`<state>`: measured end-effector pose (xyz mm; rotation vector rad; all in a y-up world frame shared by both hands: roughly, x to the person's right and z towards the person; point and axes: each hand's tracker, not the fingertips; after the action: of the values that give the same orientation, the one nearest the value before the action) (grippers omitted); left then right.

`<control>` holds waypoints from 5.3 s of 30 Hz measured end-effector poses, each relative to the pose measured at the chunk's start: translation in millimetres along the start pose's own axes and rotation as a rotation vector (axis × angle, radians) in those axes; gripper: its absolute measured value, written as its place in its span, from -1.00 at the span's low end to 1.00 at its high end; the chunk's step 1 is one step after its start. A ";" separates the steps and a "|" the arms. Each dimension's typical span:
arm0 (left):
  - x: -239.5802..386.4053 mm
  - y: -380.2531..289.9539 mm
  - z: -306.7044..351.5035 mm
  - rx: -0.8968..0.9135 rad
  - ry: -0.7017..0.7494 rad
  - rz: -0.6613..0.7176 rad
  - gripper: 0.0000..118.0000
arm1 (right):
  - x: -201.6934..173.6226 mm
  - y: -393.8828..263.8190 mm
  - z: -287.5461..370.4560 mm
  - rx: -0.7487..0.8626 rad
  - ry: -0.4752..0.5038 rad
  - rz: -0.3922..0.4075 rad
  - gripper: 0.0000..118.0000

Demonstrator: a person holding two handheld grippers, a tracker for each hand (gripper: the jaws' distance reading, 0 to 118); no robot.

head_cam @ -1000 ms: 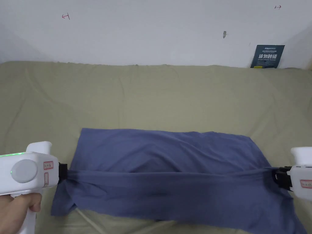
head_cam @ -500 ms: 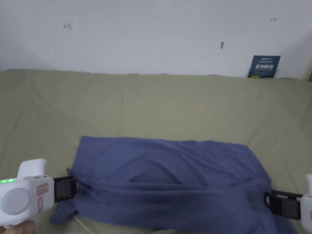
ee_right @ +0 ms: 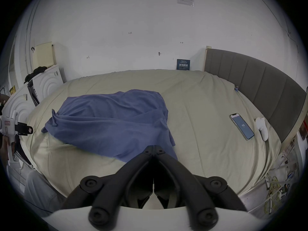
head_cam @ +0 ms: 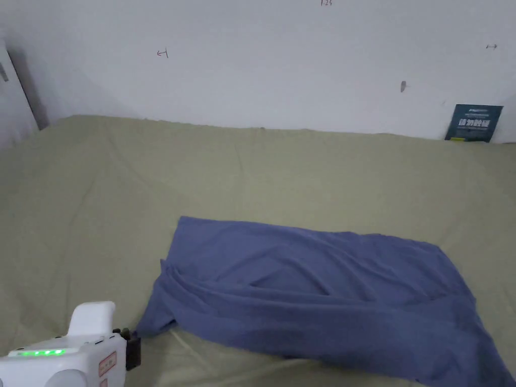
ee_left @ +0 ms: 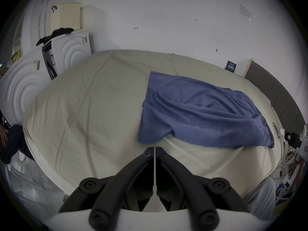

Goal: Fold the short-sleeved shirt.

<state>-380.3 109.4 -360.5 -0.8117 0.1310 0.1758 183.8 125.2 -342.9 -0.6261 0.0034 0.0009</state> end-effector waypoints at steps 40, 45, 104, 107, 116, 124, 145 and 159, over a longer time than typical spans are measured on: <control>23.4 51.4 -82.9 -0.160 0.023 -0.093 -0.89 | 25.6 15.3 -92.0 -0.288 0.050 -0.002 1.00; 22.1 53.7 -84.6 -0.169 0.018 -0.073 -0.89 | 28.9 9.9 -117.6 -0.348 0.084 -0.020 0.63; 27.3 32.9 57.5 0.156 -0.070 0.027 -1.00 | 7.4 29.3 31.2 0.112 0.010 -0.056 -0.99; 26.9 39.6 43.5 0.150 -0.052 0.037 -1.00 | 5.1 30.9 28.1 0.115 0.010 -0.071 -0.99; 18.0 91.6 -39.0 0.018 -0.011 0.023 -1.00 | -5.6 41.4 0.9 0.067 0.010 -0.075 -0.99; 9.3 148.1 -157.7 -0.163 0.048 0.001 1.00 | -3.1 48.4 -45.3 -0.010 0.011 -0.054 -0.99; 37.5 156.9 -187.8 -0.221 0.068 -0.096 -1.00 | 10.0 45.2 -81.9 -0.118 0.040 -0.023 -0.99; 34.0 158.5 -191.9 -0.234 0.050 -0.042 -1.00 | 40.7 117.0 -209.7 -0.342 0.080 -0.036 1.00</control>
<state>-389.1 79.8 -609.8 -1.0519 0.1421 0.1320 223.7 97.1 -581.5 -0.9683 0.0710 -0.0592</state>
